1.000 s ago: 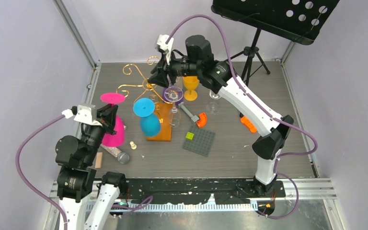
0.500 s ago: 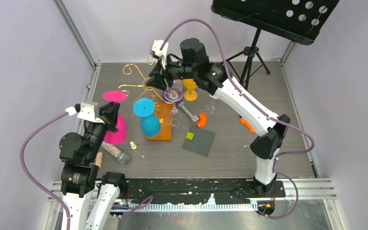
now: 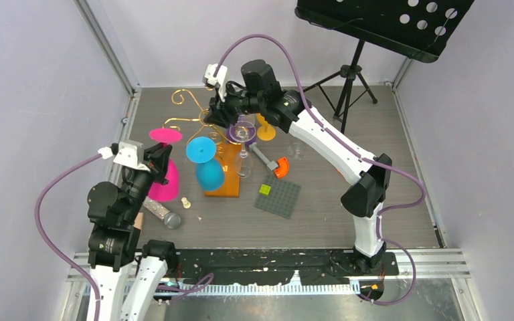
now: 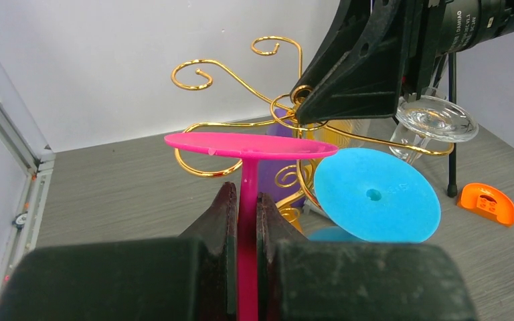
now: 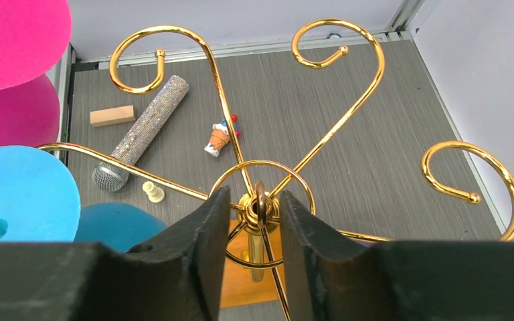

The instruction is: Place the wine glass upside down on the wine glass rack

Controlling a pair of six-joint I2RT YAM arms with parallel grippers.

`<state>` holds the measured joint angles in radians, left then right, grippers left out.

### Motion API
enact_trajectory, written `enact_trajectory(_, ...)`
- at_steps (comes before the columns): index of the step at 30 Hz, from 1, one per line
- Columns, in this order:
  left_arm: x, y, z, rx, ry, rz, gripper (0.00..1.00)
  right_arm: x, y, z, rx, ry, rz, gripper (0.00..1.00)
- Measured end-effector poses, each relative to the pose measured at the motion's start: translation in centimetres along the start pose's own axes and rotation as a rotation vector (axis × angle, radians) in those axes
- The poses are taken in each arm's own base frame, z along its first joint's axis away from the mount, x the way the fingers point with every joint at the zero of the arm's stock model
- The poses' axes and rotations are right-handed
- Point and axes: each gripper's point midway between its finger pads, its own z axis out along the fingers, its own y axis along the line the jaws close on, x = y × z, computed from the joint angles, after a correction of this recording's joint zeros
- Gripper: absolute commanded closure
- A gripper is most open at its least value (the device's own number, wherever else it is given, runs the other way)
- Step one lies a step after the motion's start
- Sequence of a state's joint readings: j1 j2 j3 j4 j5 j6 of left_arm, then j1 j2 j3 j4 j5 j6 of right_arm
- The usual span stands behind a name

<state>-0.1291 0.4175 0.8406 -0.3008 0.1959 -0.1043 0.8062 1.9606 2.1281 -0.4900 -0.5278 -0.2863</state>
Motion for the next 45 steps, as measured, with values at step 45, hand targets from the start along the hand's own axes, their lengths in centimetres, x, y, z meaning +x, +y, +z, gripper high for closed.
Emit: enact_trajectory(45, 5.1, -0.3, 3.5, 0.081, -0.259, -0.014, 1.0, 0.0, -0.5, 0.0, 0.032, 0.007, -0.029, 0.93)
